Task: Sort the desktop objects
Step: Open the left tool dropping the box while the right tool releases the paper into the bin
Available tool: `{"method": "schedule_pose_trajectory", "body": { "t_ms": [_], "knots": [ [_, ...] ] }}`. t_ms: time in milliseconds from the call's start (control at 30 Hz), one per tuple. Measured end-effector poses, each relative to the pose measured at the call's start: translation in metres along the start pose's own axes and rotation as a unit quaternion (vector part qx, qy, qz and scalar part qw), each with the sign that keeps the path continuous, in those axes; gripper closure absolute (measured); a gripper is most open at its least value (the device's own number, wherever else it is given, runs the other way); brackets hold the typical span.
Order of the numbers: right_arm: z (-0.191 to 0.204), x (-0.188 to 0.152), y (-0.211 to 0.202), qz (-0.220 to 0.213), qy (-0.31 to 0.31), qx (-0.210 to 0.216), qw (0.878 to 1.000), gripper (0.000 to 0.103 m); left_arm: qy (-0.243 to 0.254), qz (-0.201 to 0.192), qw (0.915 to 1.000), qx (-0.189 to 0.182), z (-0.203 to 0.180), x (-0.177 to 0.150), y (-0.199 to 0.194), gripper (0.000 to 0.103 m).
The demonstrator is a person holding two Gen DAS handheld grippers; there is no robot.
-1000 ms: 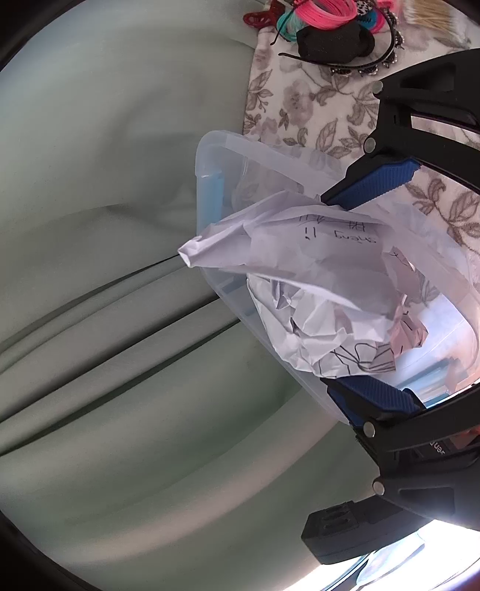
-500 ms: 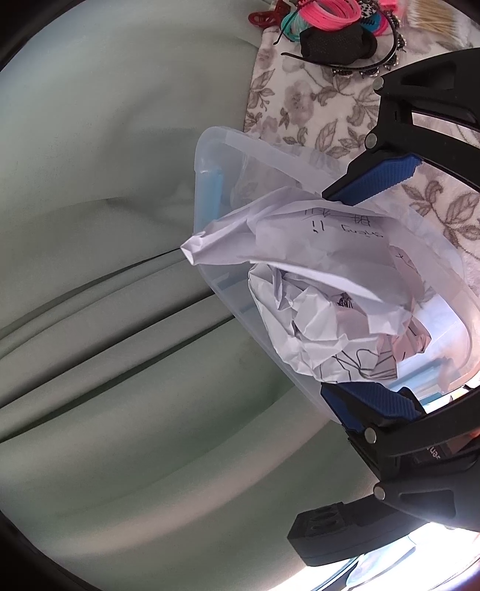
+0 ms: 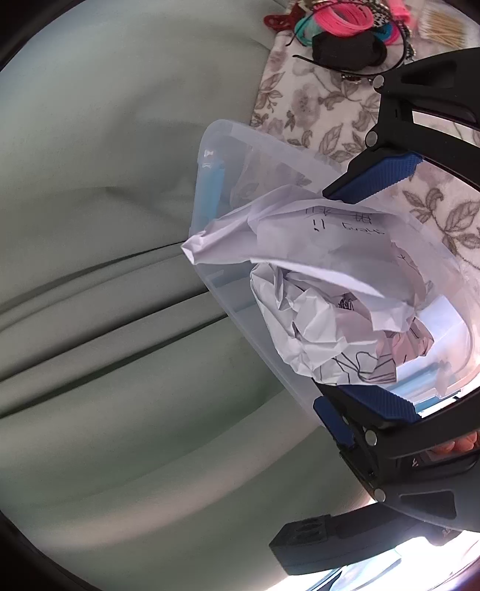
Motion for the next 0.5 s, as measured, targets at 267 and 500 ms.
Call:
{"method": "schedule_pose_trajectory", "body": {
  "t_ms": [267, 500],
  "knots": [
    [0.003, -0.001, -0.005, 0.005, -0.012, -0.013, 1.000, 0.009, -0.006, -0.003, 1.0000, -0.002, 0.005, 0.000, -0.002, 0.035],
    [0.000, -0.004, -0.012, 0.008, -0.014, -0.019, 1.000, 0.003, -0.007, -0.005, 0.9999, -0.007, 0.008, 0.000, -0.003, 0.035]
  ]
}}
Point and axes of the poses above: each gripper's, at about its wrist camera, not at the fingertips, and y roughly the way its jaws point, z to its left, x to its top, the point moved 2 cm from there along y, roughly the way its jaws point, and after that the axes turned 12 degrees about z, right-handed, at the moved point
